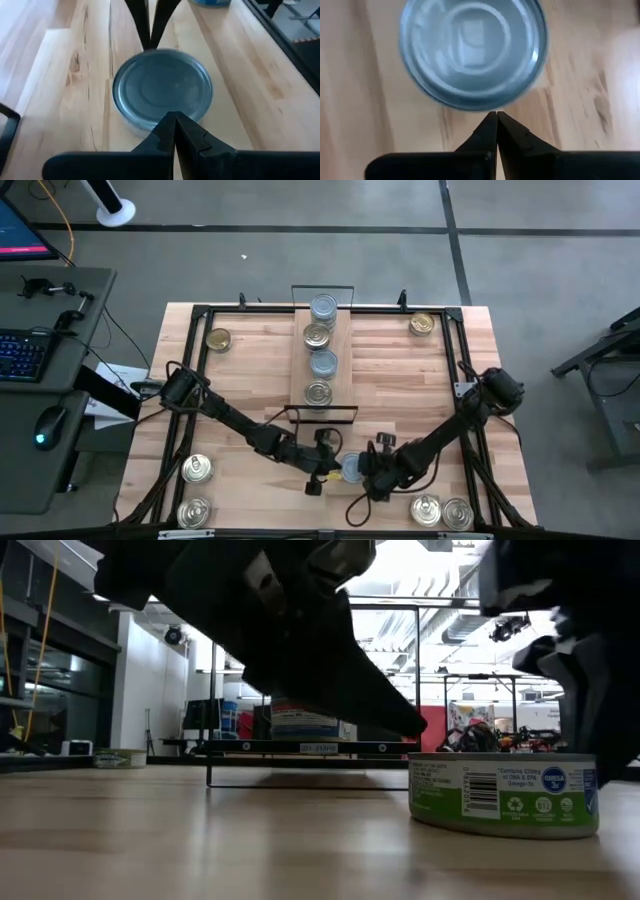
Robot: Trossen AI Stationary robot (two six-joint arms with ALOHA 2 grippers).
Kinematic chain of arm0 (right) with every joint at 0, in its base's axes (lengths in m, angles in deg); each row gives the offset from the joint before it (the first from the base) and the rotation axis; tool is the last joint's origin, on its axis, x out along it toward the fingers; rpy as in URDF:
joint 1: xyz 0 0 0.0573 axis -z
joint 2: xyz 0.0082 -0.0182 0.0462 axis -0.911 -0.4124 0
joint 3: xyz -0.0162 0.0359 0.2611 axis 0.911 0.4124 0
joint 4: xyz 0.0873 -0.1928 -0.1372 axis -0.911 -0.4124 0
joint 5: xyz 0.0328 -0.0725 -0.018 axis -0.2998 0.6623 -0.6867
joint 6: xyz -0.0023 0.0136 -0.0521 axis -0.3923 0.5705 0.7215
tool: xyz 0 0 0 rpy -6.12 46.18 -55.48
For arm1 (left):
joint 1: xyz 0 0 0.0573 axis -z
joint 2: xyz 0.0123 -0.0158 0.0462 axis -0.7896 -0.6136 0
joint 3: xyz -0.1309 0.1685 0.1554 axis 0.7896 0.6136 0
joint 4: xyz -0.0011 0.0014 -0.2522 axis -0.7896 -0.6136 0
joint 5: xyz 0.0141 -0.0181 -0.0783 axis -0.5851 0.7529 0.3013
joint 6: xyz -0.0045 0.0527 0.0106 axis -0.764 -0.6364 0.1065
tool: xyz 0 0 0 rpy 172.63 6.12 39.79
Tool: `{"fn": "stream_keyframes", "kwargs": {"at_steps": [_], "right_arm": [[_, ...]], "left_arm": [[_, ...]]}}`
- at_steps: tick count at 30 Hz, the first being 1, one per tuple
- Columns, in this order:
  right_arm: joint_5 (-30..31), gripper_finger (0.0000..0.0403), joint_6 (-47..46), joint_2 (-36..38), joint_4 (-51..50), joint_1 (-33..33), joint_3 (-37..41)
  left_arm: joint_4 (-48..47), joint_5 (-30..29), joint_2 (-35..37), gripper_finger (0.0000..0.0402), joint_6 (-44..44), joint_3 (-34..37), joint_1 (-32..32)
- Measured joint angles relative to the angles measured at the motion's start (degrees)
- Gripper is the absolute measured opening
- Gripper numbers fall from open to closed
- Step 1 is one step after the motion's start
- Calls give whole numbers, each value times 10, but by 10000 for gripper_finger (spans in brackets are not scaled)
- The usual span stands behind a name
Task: Stack canned seafood by type on shelf
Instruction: Stack the green tuna can on top of the green tuna can on the shelf
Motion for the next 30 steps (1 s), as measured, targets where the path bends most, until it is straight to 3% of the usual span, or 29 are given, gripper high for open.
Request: {"fn": "stream_keyframes", "kwargs": {"at_steps": [7,18,30], "right_arm": [[-10,0,13,0,27,20,0],[-22,0,44,0,20,22,-66],[20,0,74,1,64,28,-111]], "left_arm": [[39,8,-21,0,3,-1,2],[-56,5,-9,0,-11,-2,9],[-88,-15,-16,0,-4,1,16]]}}
